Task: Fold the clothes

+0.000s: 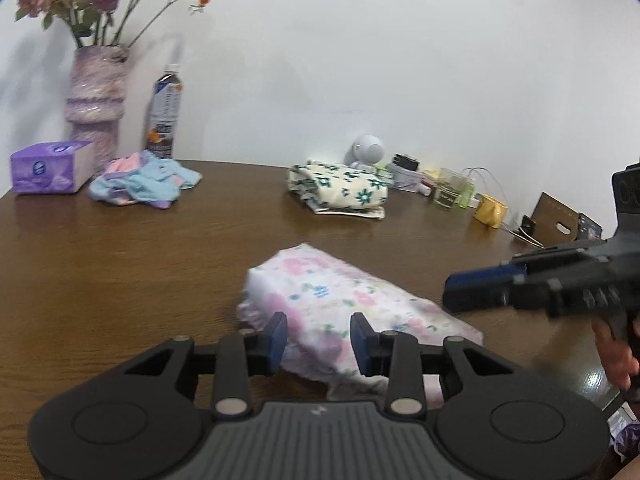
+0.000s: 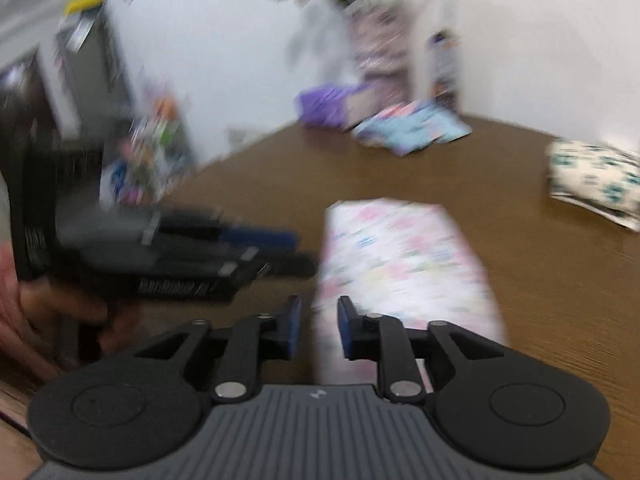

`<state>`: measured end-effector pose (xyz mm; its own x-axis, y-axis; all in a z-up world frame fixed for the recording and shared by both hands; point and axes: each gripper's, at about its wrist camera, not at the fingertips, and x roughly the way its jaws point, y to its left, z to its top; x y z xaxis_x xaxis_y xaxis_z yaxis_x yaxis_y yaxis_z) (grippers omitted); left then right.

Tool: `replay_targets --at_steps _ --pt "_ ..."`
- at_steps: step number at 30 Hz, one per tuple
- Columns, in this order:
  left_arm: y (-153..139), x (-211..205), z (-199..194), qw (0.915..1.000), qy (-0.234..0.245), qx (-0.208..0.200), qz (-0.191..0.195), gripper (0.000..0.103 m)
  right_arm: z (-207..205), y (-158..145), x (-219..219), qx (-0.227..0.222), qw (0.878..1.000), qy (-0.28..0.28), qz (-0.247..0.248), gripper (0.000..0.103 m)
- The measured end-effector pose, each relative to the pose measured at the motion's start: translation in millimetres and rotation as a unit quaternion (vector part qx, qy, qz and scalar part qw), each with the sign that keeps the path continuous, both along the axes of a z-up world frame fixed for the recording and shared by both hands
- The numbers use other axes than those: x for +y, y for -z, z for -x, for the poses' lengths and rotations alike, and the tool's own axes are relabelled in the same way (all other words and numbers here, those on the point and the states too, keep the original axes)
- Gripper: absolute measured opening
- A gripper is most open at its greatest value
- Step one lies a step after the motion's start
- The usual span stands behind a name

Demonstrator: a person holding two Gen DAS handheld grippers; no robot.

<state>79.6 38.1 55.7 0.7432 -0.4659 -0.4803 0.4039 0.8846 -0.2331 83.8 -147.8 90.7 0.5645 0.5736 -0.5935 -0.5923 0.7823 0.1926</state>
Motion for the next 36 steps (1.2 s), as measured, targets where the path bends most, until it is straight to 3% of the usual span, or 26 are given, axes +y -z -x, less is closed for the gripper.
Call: replay_targets --at_steps 3,6,10,14,18,22,24,26,30,33,36 --pt "0 -15 -2 0.9998 0.019 0.001 -0.007 0.032 -4 -3 -37 -0.006 0.998 0.065 -0.01 0.027" --pt "3 -31 -2 0.999 0.039 0.007 -0.023 0.032 -11 7 -50 -0.001 0.996 0.092 0.006 0.027" --pt "8 -32 -3 0.9991 0.028 0.019 -0.026 0.032 -14 28 -35 0.017 0.997 0.073 0.03 0.027" --pt "-7 -22 -10 0.9995 -0.01 -0.01 -0.027 0.035 -4 34 -21 -0.014 0.996 0.06 0.064 0.028" --pt "-21 -28 -32 0.9989 -0.007 -0.028 -0.037 0.035 8 27 -21 -0.04 0.996 0.055 0.065 0.03" --pt "-20 -52 -63 0.9965 0.033 -0.008 -0.076 0.034 11 30 -14 -0.045 0.995 0.042 0.075 0.034" --pt "-10 -61 -73 0.9931 0.037 0.015 -0.11 0.03 10 36 -6 -0.041 0.995 0.037 0.089 0.034" --pt "1 -60 -75 0.9917 0.037 0.031 -0.119 0.029 12 40 0 -0.04 0.994 0.036 0.1 0.034" --pt "1 -44 -68 0.996 0.034 0.027 -0.078 0.031 15 34 -11 -0.036 0.996 0.045 0.074 0.035" --pt "5 -42 -69 0.9949 0.039 0.036 -0.086 0.03 9 30 -26 -0.025 0.997 0.059 0.043 0.037" --pt "10 -41 -72 0.9937 0.044 0.05 -0.09 0.029 -1 39 -27 -0.005 0.997 0.058 0.053 0.036"
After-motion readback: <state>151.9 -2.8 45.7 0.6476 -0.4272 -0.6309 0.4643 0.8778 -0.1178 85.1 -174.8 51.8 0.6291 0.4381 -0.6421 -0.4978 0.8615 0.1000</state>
